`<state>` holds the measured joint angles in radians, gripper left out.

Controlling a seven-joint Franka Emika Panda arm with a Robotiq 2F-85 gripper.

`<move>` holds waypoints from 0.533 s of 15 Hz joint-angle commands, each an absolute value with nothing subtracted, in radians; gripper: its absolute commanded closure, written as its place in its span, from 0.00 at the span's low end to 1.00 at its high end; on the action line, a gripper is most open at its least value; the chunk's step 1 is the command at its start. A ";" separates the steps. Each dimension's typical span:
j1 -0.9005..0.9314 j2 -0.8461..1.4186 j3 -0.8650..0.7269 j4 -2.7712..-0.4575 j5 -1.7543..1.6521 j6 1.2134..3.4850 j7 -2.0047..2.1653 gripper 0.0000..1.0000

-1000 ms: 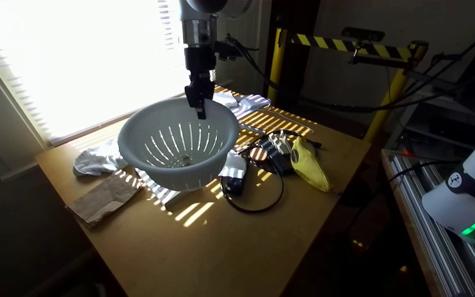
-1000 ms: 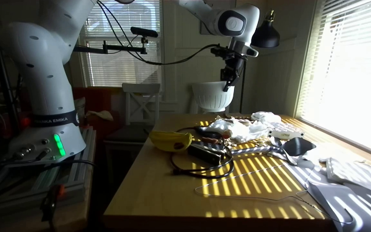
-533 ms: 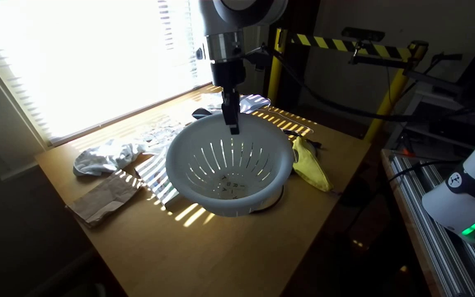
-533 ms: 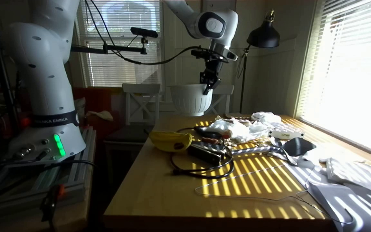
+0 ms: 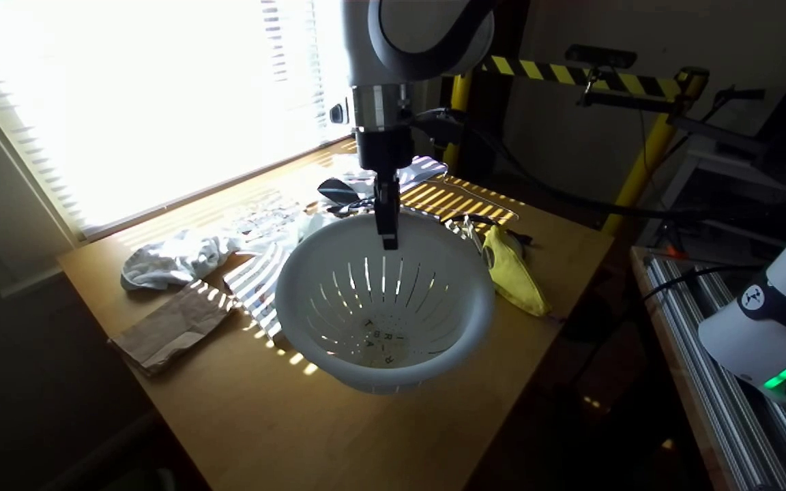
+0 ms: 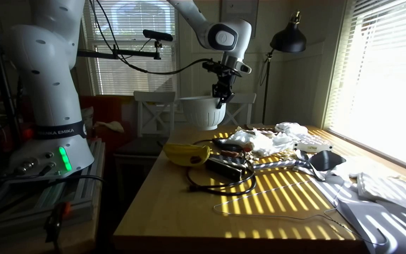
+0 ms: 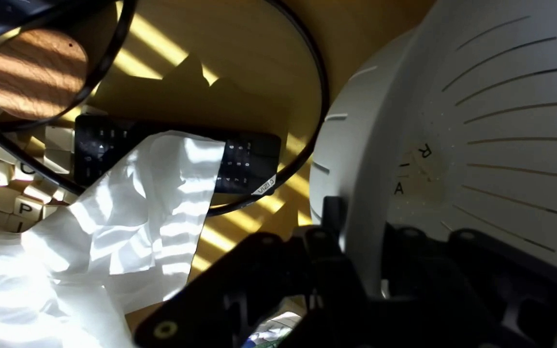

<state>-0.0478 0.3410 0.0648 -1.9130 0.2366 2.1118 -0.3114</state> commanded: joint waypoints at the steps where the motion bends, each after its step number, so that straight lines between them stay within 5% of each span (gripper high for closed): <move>1: -0.083 0.375 0.096 -1.864 0.348 2.058 -0.392 0.97; 8: -0.082 0.453 0.084 -1.807 0.349 2.064 -0.322 0.97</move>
